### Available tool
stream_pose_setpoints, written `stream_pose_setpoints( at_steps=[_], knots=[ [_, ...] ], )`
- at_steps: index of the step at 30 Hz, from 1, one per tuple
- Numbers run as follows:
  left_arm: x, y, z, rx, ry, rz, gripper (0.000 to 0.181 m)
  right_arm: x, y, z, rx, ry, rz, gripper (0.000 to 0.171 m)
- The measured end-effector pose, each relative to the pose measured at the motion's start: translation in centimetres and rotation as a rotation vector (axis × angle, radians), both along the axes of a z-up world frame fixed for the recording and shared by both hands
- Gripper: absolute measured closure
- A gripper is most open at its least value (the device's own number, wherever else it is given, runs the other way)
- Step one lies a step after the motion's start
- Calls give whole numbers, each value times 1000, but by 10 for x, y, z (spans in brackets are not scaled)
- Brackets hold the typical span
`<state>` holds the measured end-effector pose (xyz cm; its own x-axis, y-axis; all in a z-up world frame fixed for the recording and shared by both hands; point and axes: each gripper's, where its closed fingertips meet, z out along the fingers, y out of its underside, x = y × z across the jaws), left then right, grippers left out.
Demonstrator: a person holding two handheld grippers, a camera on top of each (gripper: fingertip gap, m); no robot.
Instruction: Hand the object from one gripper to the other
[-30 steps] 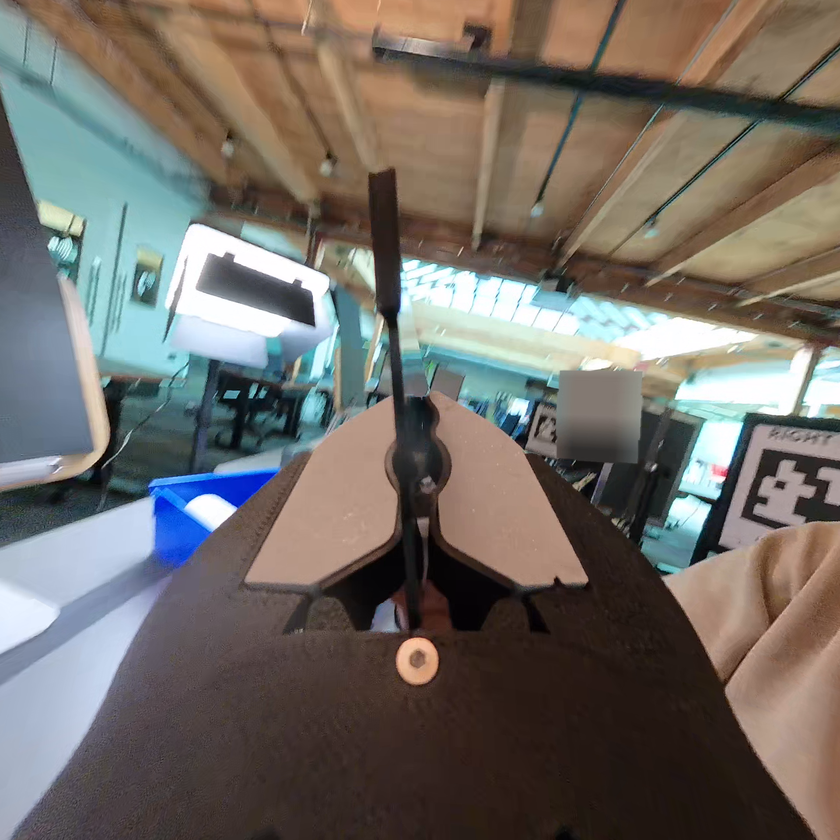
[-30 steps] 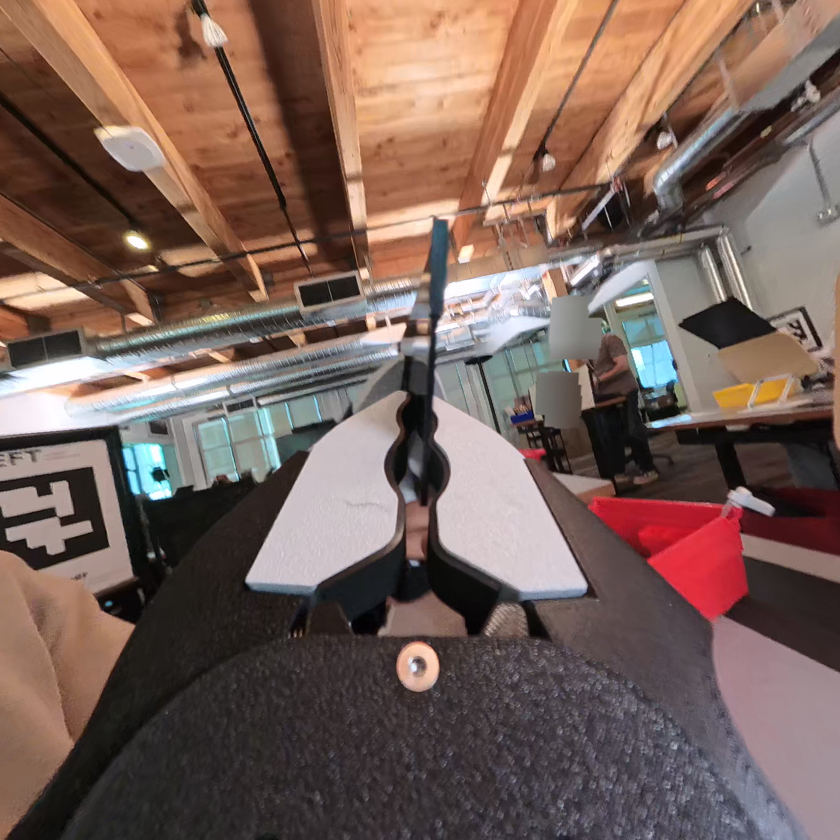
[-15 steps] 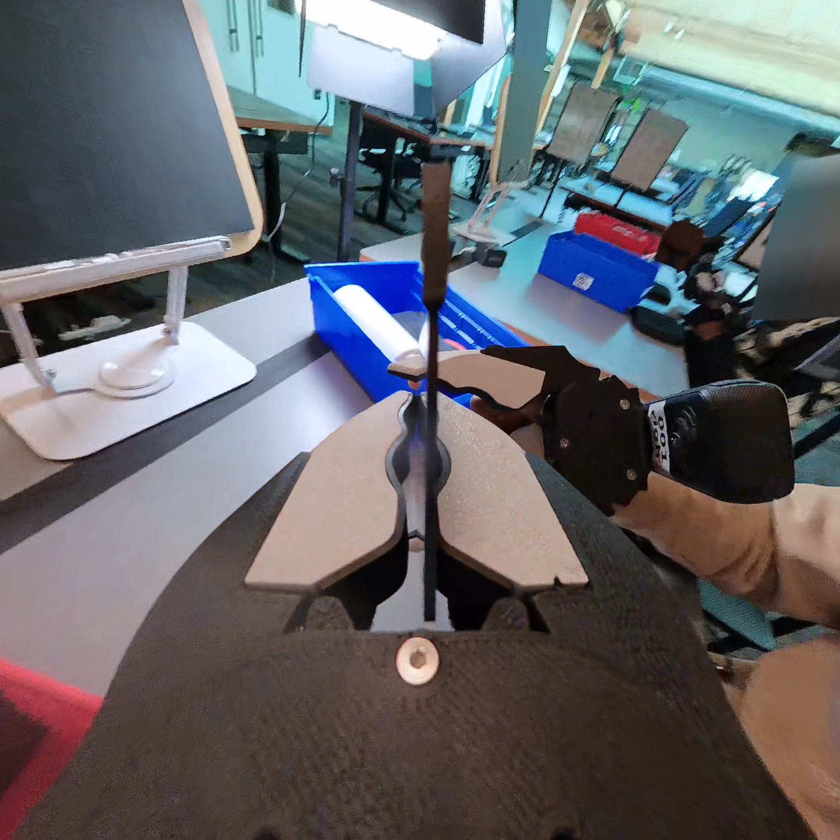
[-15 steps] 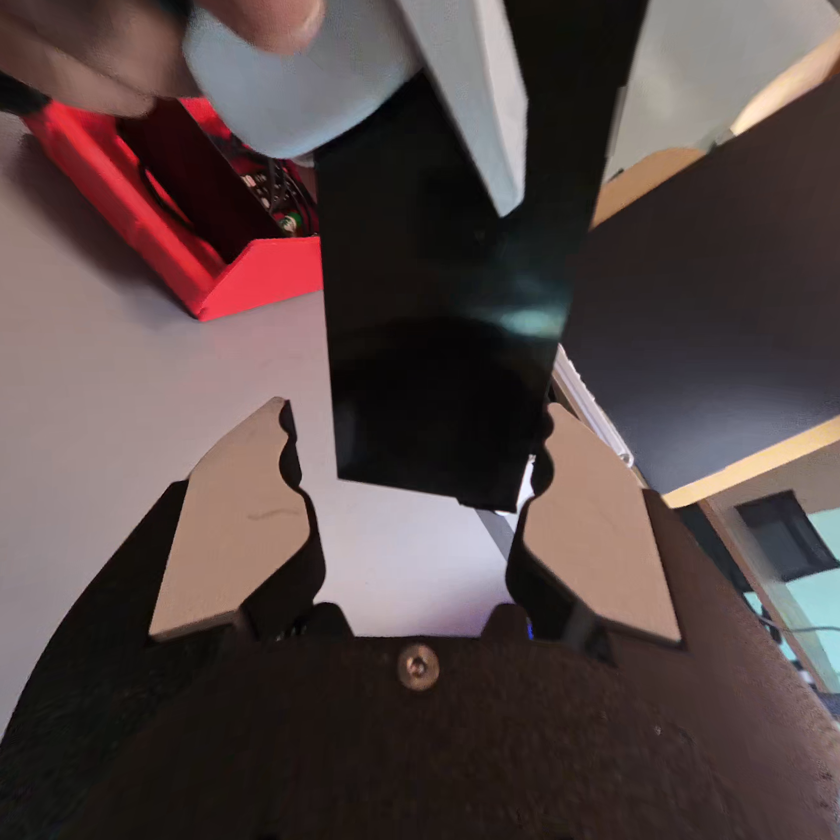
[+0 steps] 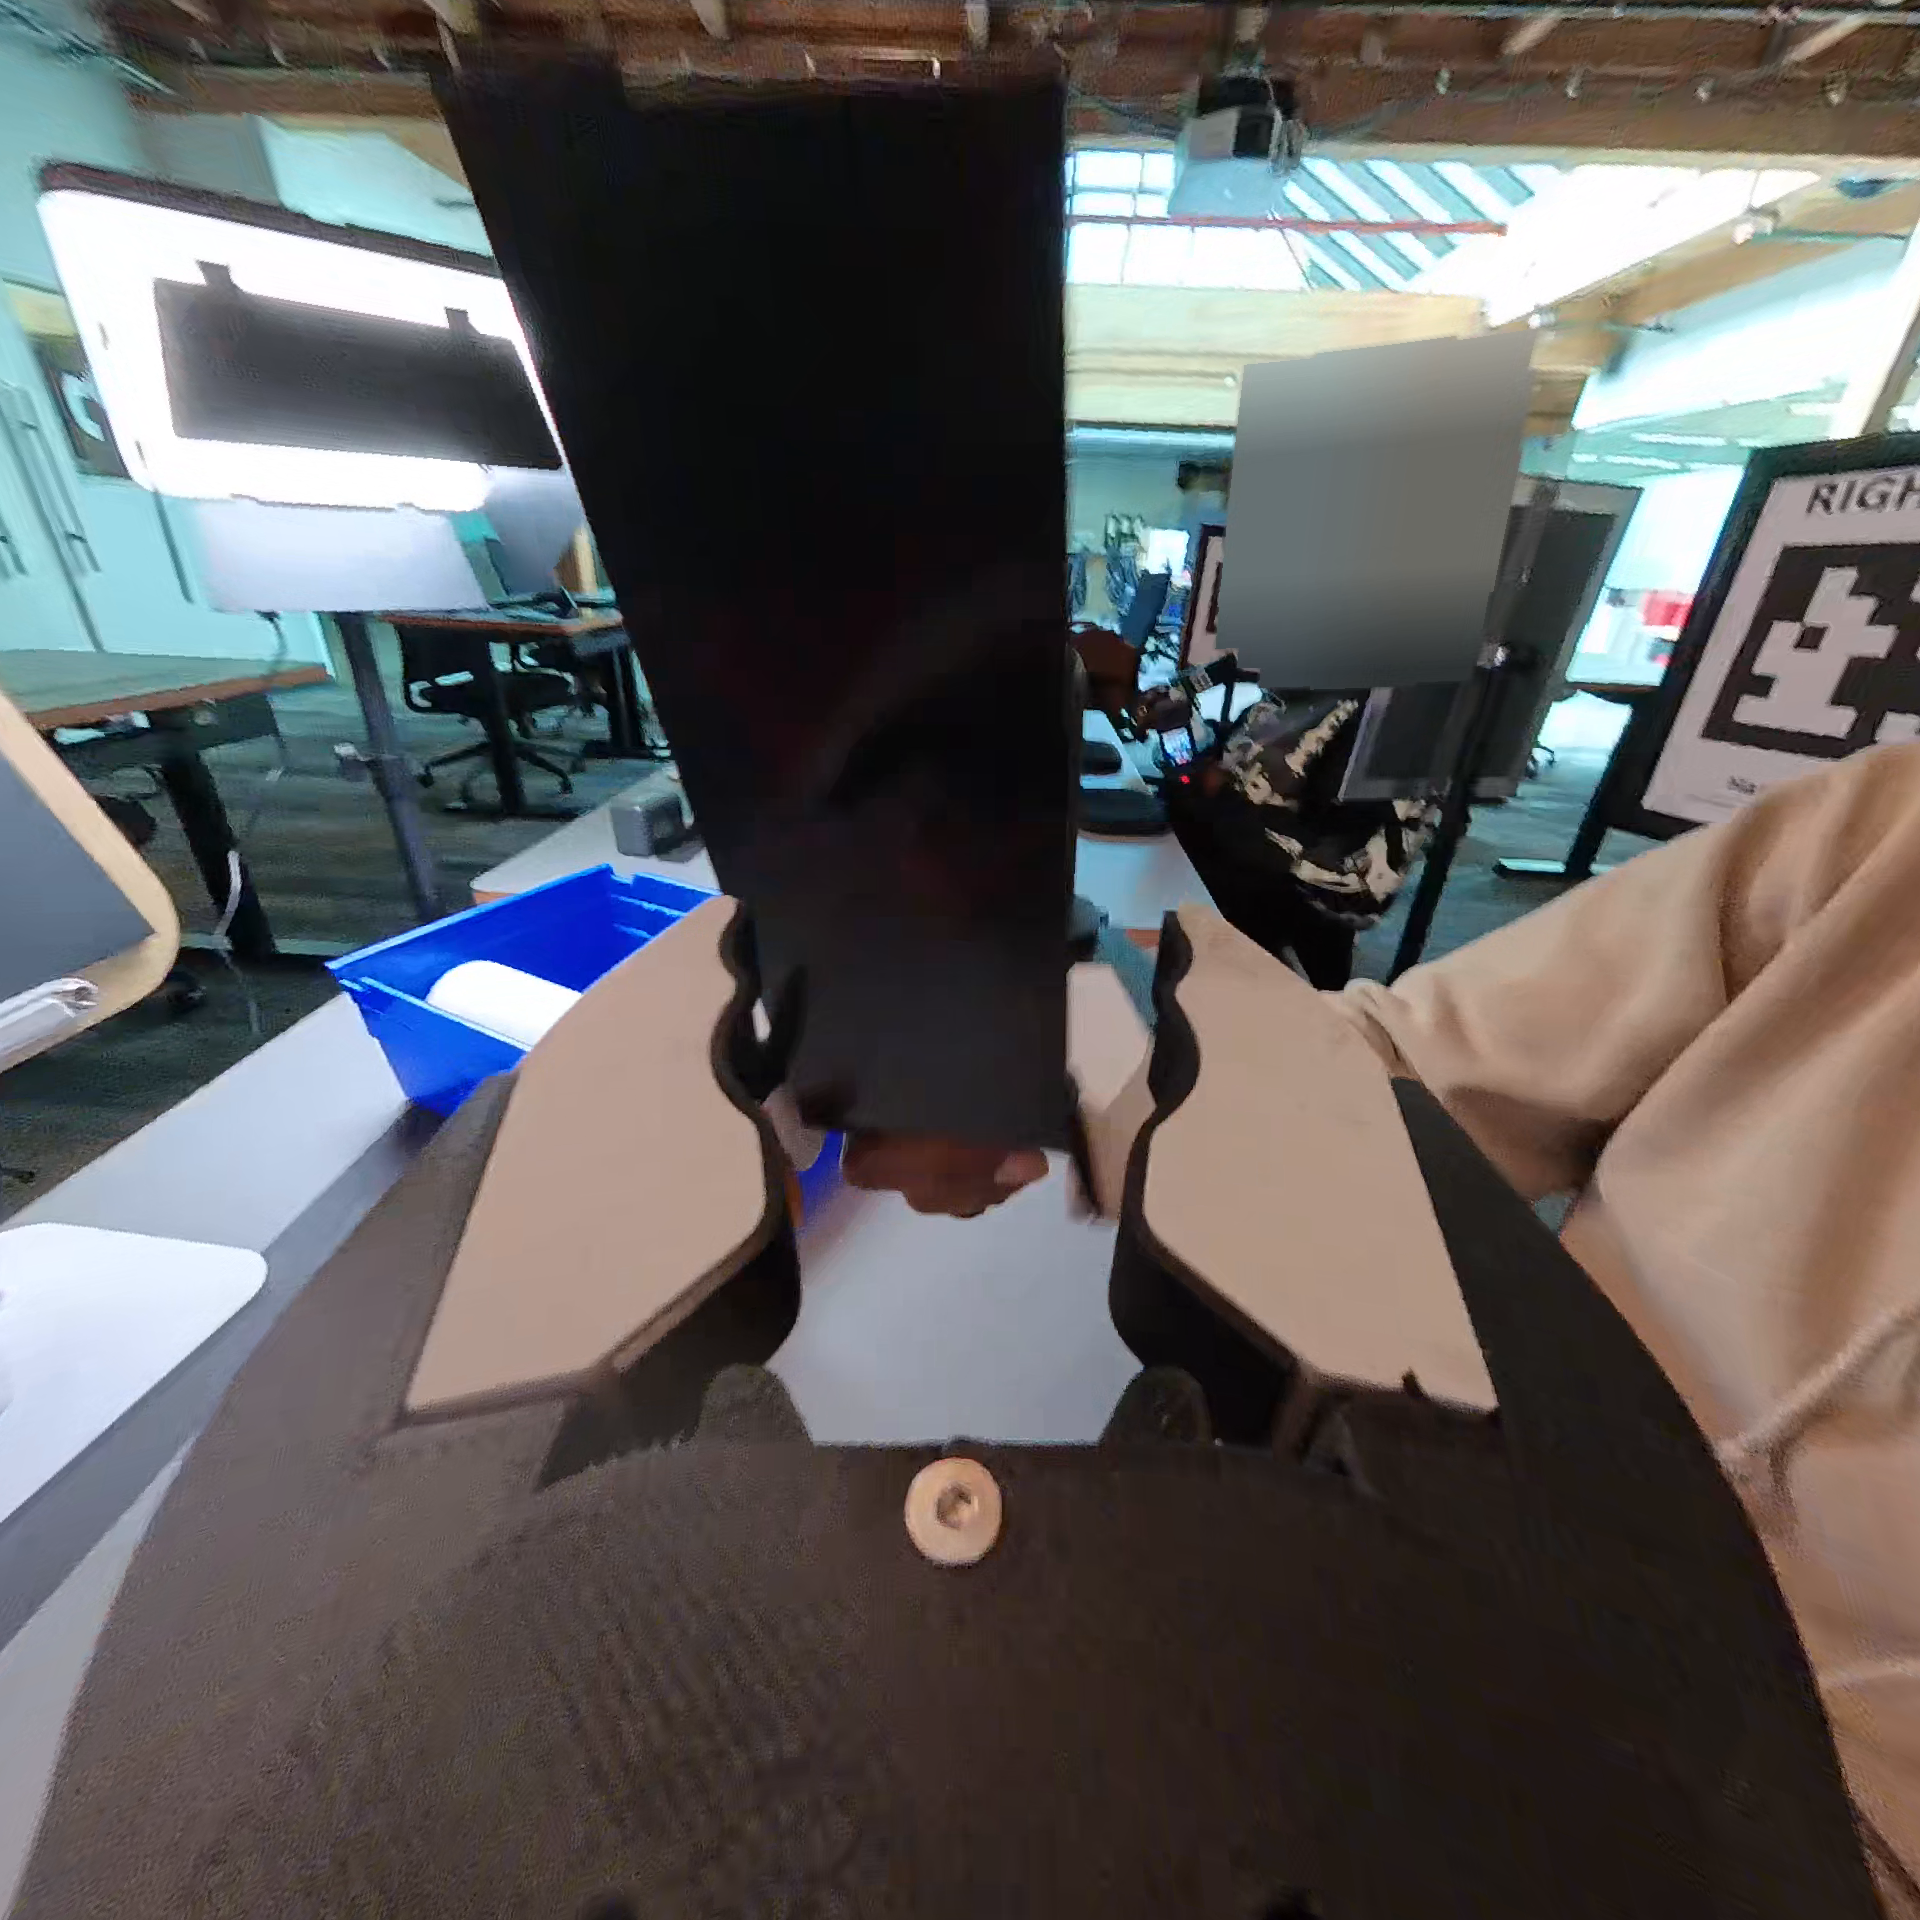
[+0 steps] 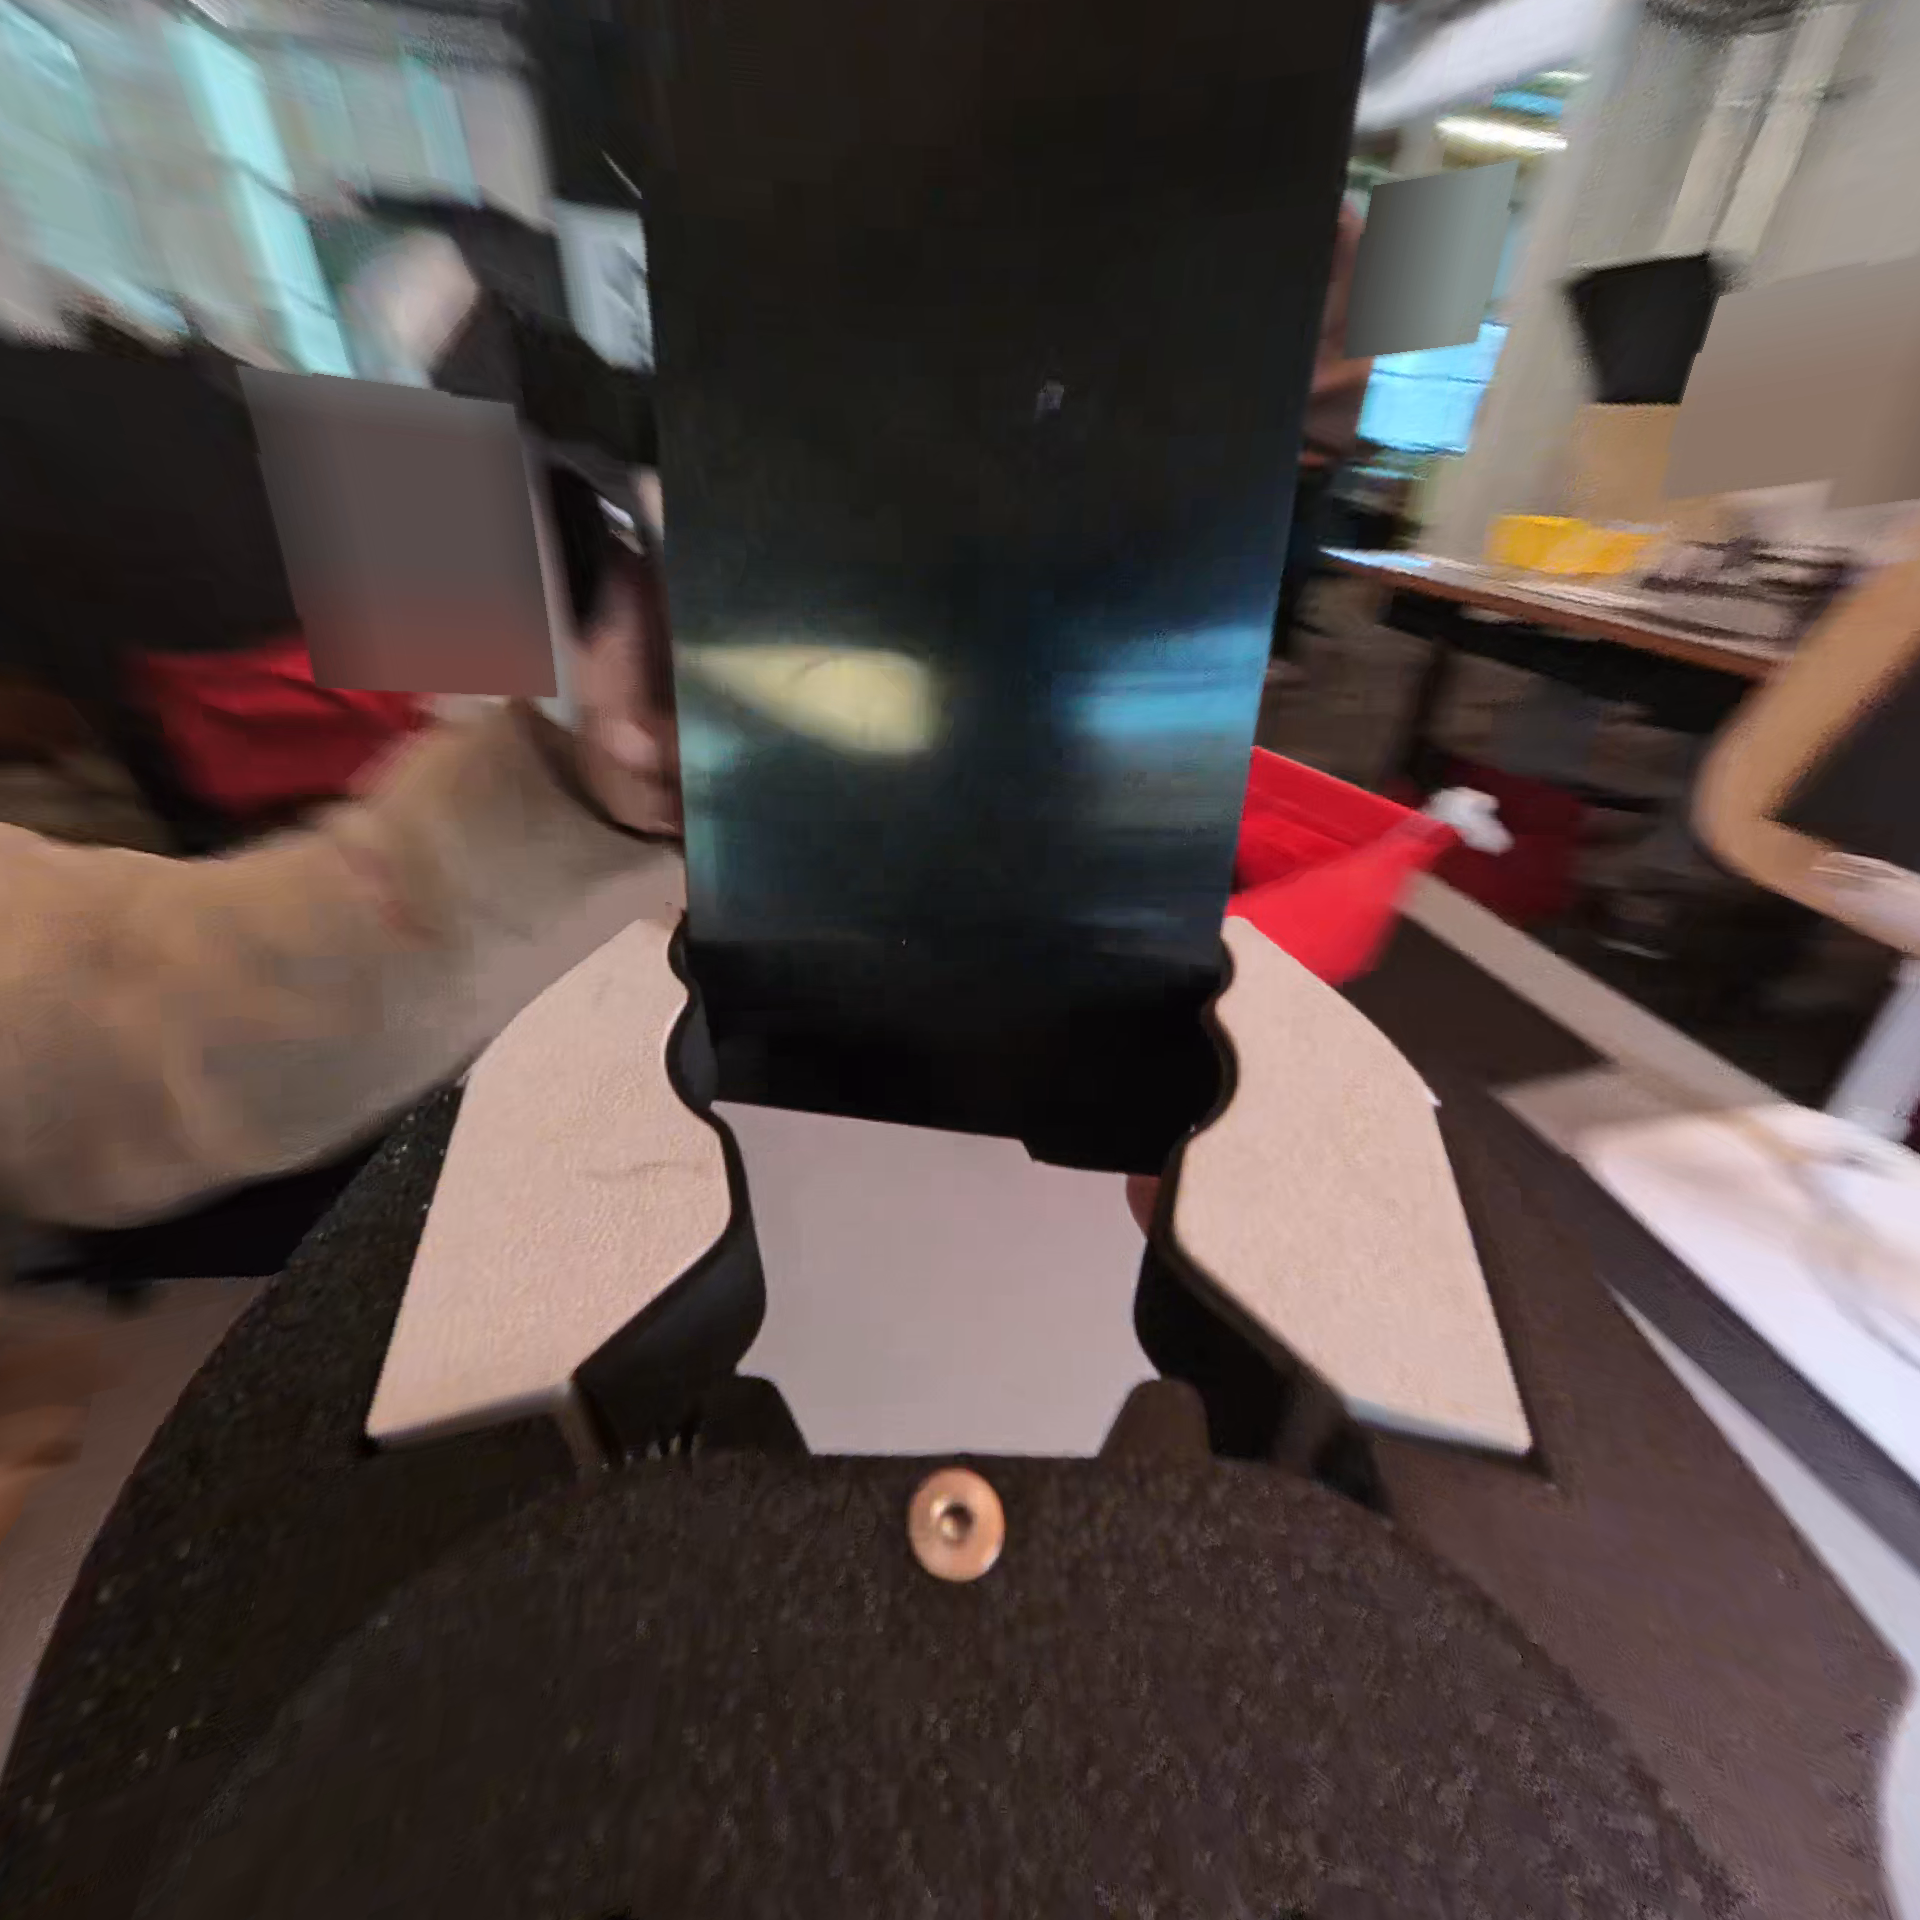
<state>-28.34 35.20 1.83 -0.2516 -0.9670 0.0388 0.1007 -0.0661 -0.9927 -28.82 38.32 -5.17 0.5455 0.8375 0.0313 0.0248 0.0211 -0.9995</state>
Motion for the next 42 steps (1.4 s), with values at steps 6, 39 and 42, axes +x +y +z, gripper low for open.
stream_pose_setpoints(
  at_steps=[6,39,42],
  knots=[
    [29,-21,-35,38,132,-79,82,-10,-36,24,-5,103,229,82],
    [40,-10,-35,33,195,85,100,-11,-29,5,12,238,290,83],
    [40,-16,-41,77,236,66,102,-7,-31,2,47,140,271,83]
  ],
)
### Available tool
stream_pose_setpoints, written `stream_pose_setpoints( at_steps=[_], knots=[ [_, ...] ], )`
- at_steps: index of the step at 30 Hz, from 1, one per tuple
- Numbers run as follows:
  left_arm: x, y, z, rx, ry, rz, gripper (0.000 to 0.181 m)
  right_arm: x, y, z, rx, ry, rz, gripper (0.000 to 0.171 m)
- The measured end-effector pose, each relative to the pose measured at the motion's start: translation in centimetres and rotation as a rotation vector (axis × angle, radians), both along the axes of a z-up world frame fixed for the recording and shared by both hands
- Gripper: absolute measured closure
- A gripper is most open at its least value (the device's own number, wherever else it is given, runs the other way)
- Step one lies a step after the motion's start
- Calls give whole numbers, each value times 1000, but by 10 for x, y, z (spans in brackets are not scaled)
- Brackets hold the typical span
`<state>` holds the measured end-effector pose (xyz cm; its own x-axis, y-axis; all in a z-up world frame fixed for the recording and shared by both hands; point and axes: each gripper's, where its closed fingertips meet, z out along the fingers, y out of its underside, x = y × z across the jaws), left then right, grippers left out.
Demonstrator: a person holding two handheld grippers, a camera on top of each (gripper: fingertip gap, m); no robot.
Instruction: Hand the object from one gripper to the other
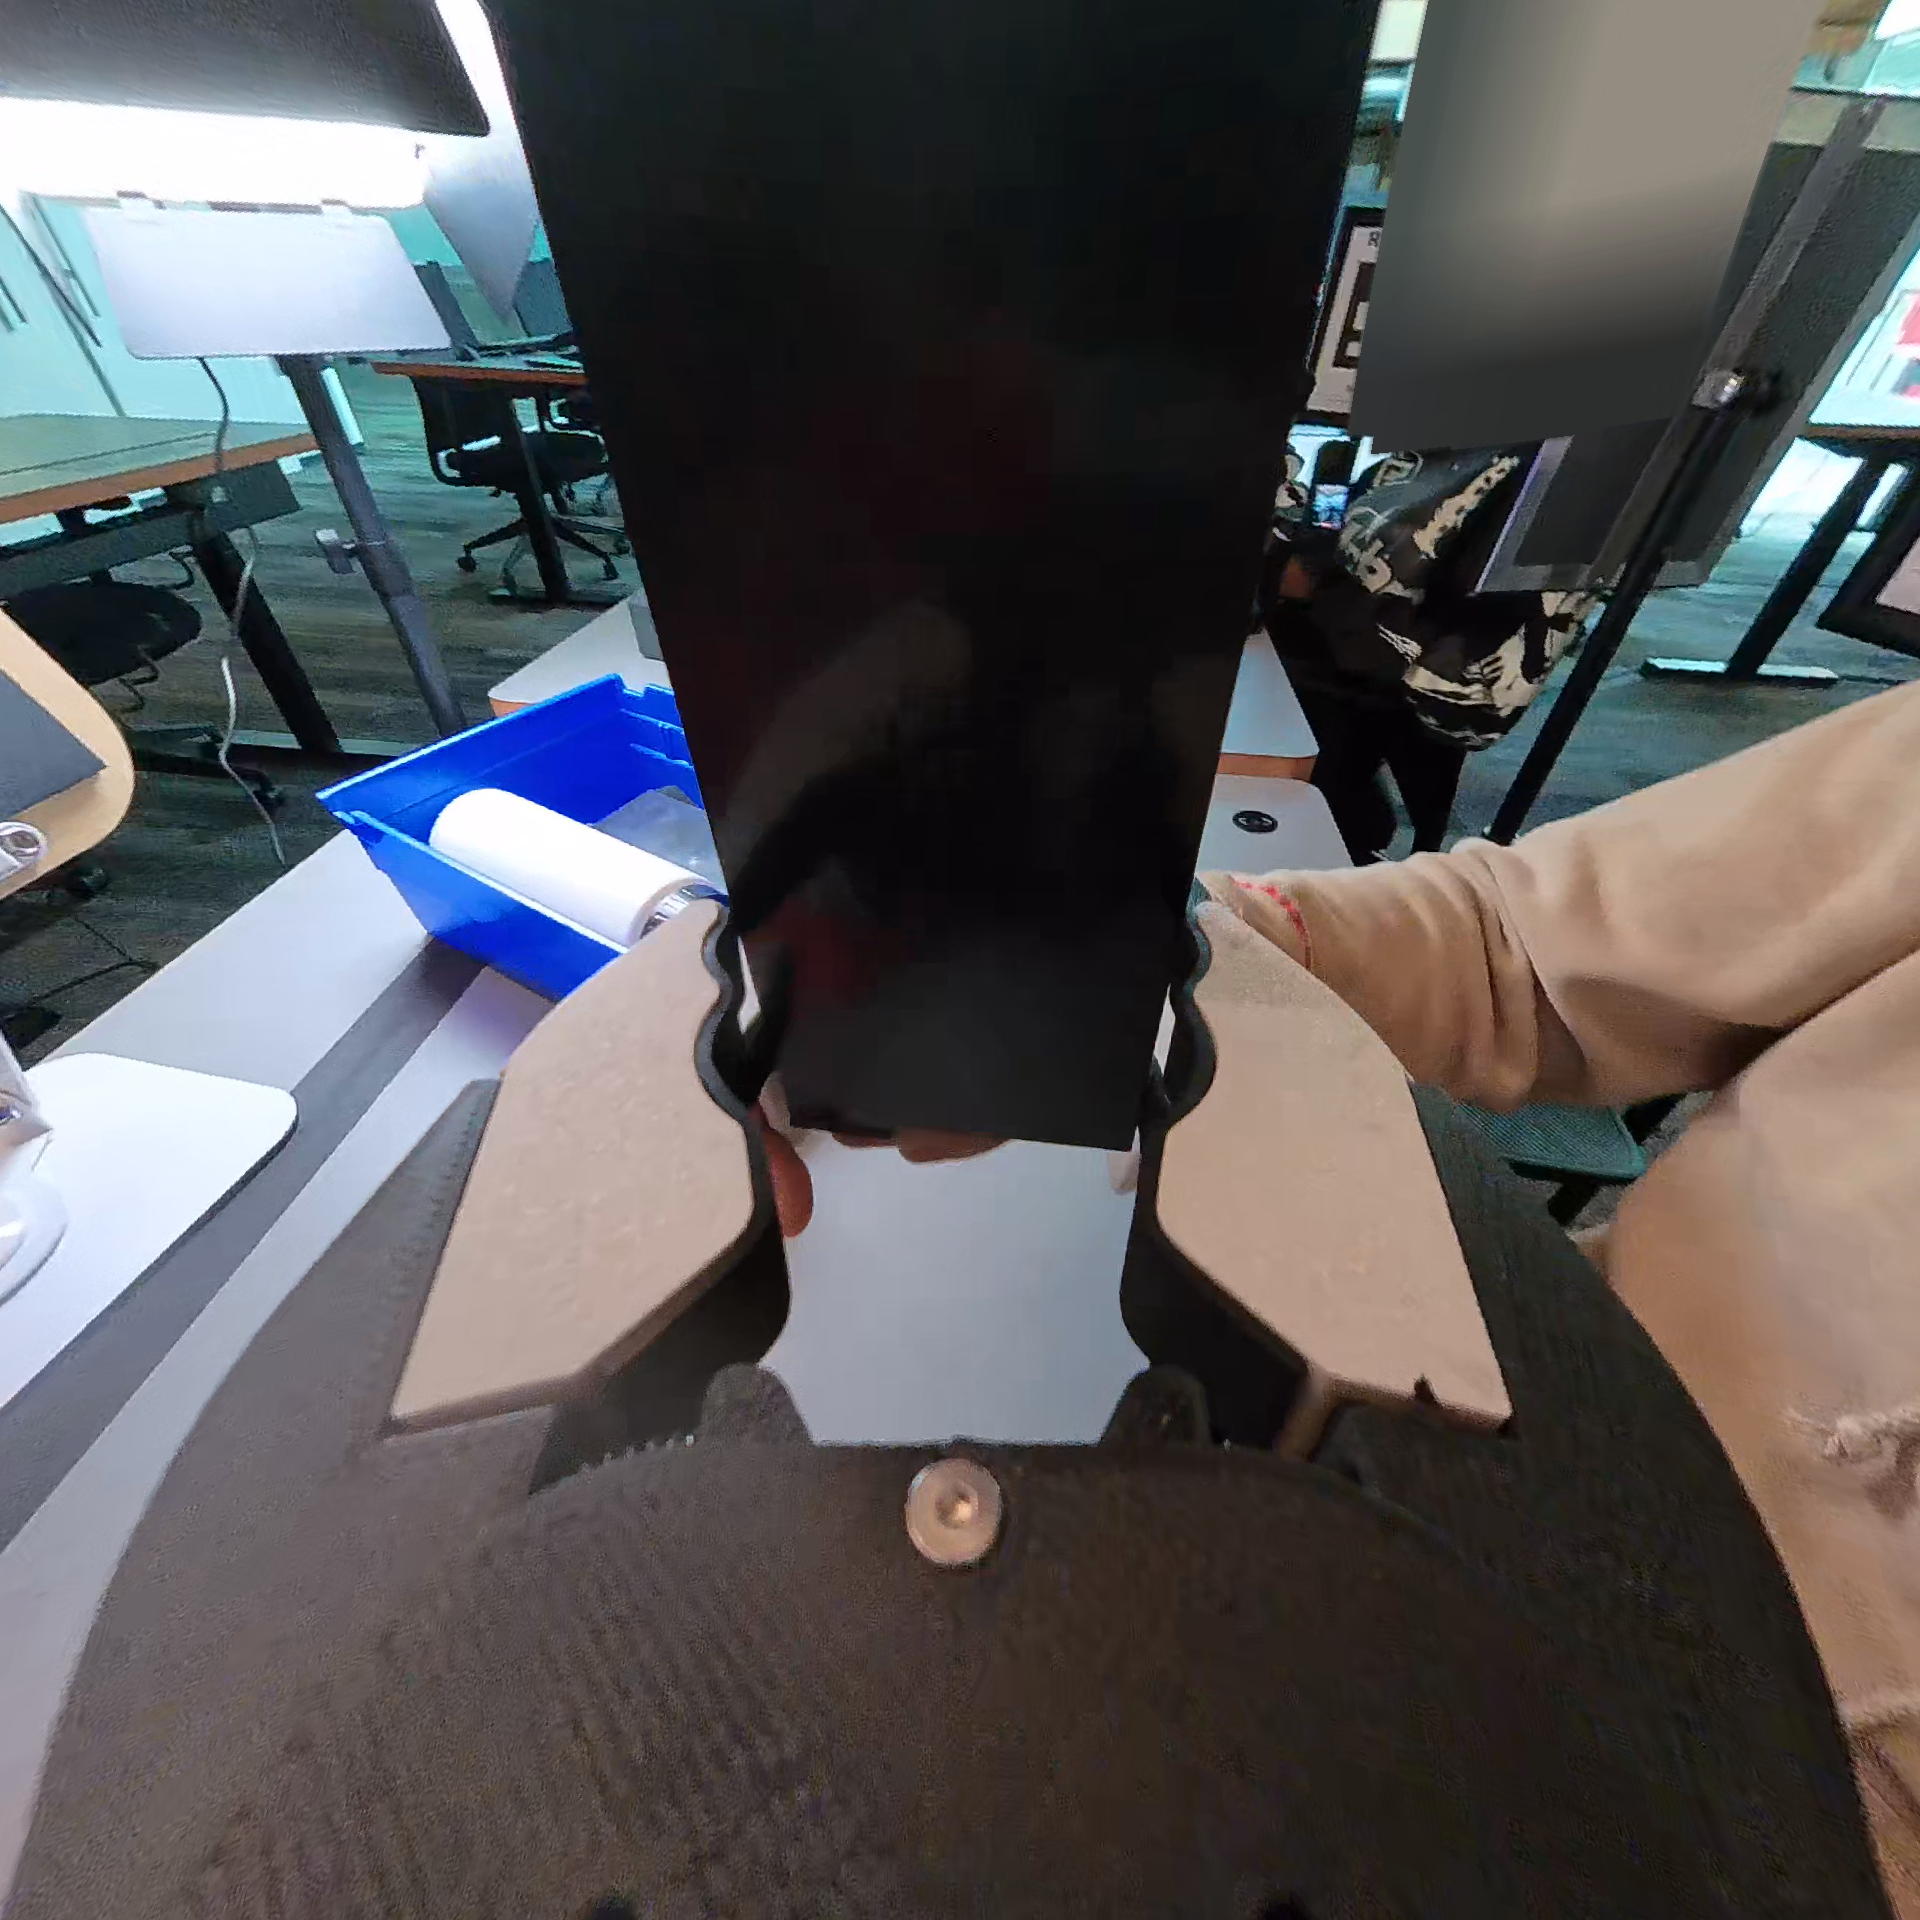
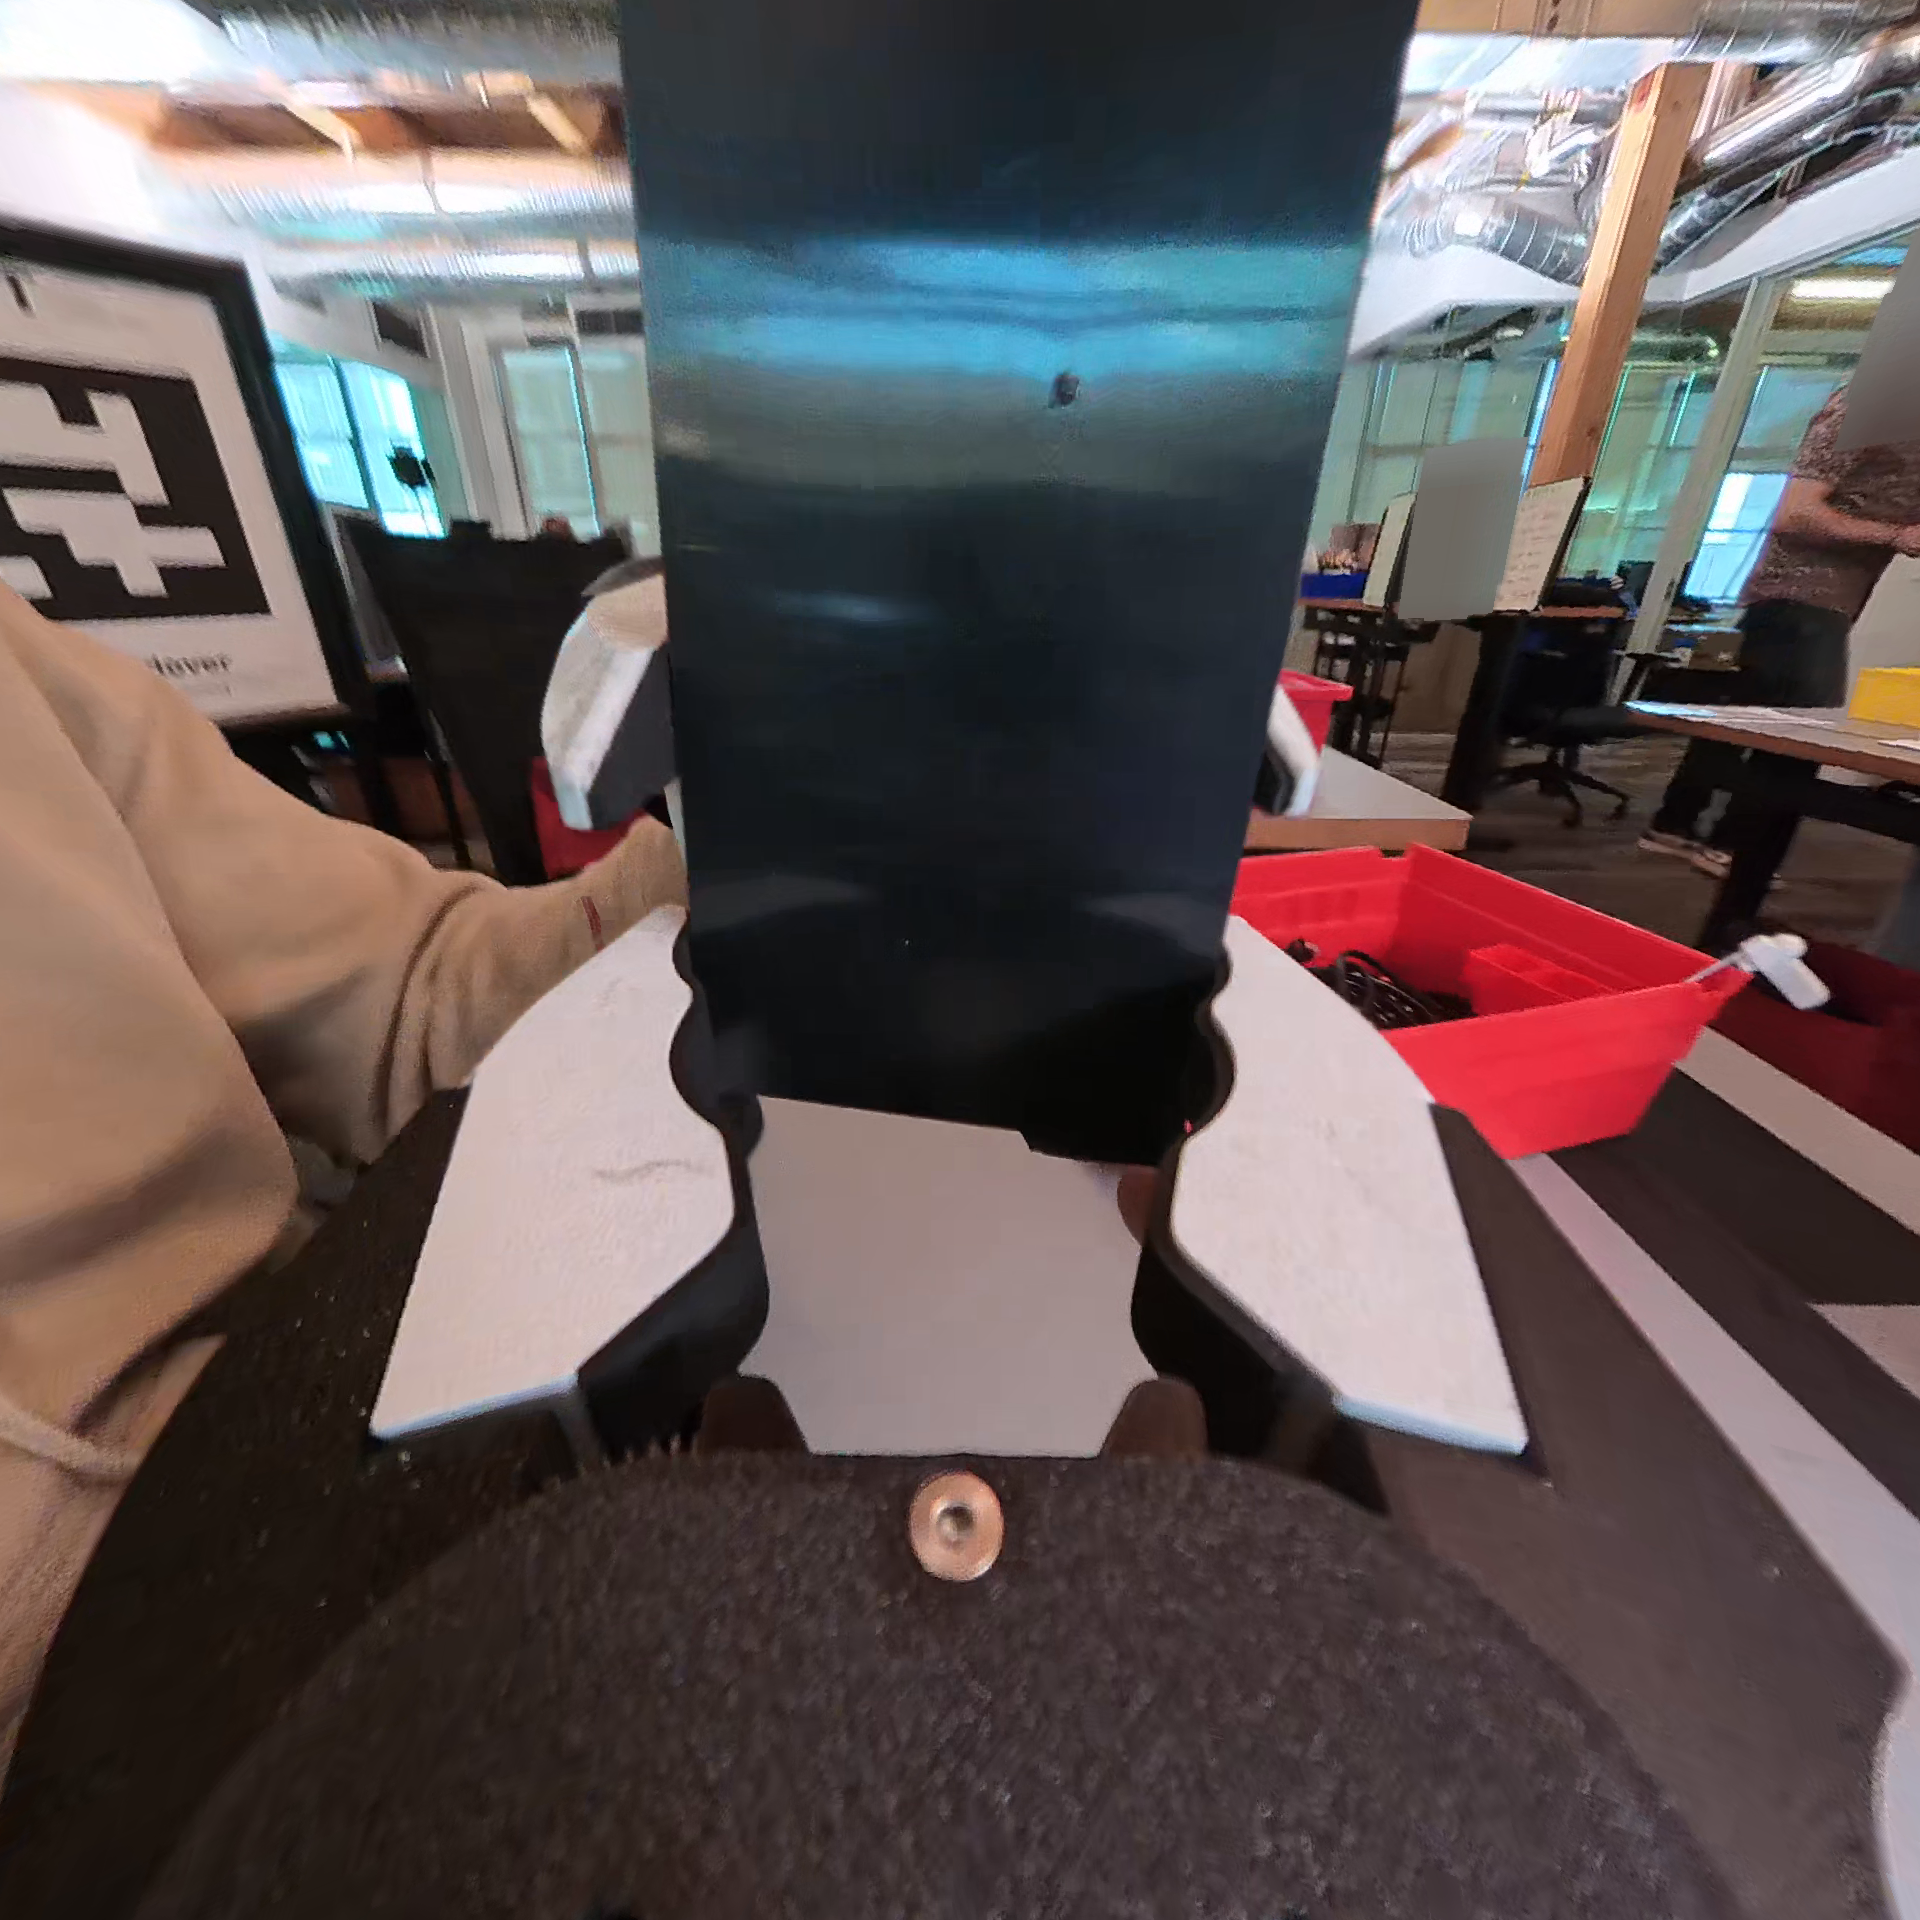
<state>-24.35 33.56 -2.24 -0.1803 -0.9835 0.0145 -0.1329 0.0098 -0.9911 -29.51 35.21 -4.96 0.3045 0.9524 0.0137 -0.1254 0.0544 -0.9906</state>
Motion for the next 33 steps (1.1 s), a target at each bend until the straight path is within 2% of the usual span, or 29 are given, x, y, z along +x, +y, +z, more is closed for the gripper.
stream_pose_setpoints(
  at_steps=[4,11,16,18,22,25,28,33],
  knots=[
    [1,-8,-10,-23,51,-61,93,1,-6,-5,26,-136,-2,83],
    [8,-15,-19,-7,64,-100,95,5,-11,-16,42,-239,13,84],
    [9,-2,-17,-12,46,-48,95,9,-1,-16,1,-249,-32,83],
    [4,8,-20,-28,65,-25,95,24,9,-24,-29,-285,-74,76],
    [3,22,-34,-72,106,-7,95,57,10,4,-25,-159,-114,76],
    [12,18,-48,-98,141,-34,95,47,-3,17,2,-147,-78,76],
    [18,12,-60,-70,188,-49,95,31,-2,5,-18,-223,-77,75],
    [18,4,-68,-41,230,-83,96,29,2,-3,-52,-210,-63,93]
  ],
)
